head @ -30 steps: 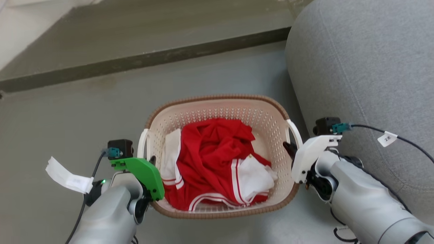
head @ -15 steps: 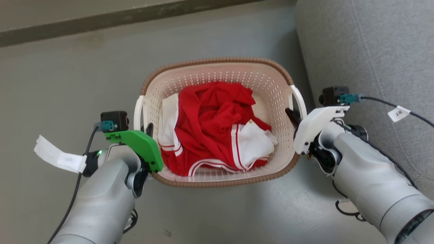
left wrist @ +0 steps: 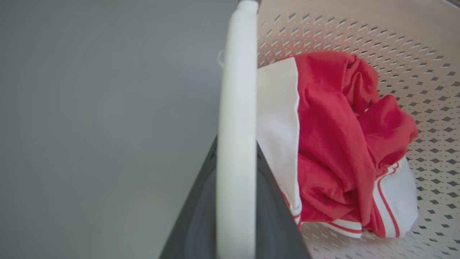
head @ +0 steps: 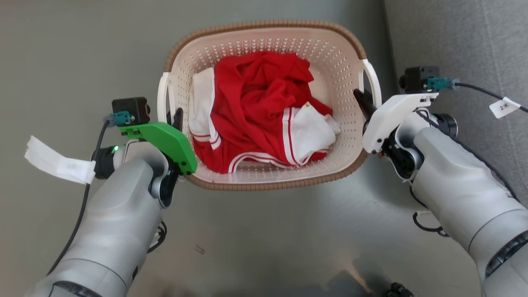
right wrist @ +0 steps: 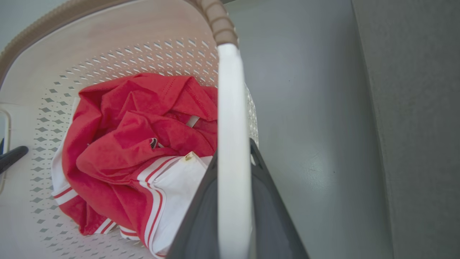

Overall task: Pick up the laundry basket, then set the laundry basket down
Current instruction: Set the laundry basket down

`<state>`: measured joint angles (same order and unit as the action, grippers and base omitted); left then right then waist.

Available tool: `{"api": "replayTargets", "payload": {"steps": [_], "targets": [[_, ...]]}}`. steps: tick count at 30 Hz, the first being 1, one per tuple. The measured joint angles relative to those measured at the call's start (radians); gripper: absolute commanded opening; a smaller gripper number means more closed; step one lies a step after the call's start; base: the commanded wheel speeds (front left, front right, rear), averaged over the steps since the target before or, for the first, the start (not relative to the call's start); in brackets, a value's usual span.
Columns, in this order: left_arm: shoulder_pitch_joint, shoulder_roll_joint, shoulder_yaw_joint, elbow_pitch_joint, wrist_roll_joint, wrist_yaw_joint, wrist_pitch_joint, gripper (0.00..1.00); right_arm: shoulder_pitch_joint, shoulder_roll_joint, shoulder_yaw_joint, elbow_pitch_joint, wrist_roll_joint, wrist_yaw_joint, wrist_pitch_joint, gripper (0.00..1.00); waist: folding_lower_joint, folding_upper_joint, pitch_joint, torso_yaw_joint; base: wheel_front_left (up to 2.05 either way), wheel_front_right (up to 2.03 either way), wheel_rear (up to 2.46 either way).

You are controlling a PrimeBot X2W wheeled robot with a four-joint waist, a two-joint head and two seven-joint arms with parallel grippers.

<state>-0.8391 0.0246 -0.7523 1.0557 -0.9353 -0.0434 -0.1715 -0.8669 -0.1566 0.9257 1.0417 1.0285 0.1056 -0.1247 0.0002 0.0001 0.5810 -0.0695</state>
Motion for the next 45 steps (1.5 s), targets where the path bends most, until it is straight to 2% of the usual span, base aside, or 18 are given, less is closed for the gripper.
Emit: {"api": "replayTargets", "payload": {"steps": [19,45], "targets": [[-0.132,0.001,0.008,0.005,0.015,0.001,-0.047,0.0,-0.13,-0.011,0.004,-0.001,-0.008,0.003,-0.066,0.0,-0.0001,0.0,0.23,0.01,0.0,0.0,0.0],[-0.249,-0.001,0.01,0.032,0.029,-0.007,-0.072,0.0,-0.237,-0.013,-0.003,0.02,-0.021,0.008,-0.114,0.0,-0.0001,0.0,0.4,0.006,0.0,0.0,0.0]]}}
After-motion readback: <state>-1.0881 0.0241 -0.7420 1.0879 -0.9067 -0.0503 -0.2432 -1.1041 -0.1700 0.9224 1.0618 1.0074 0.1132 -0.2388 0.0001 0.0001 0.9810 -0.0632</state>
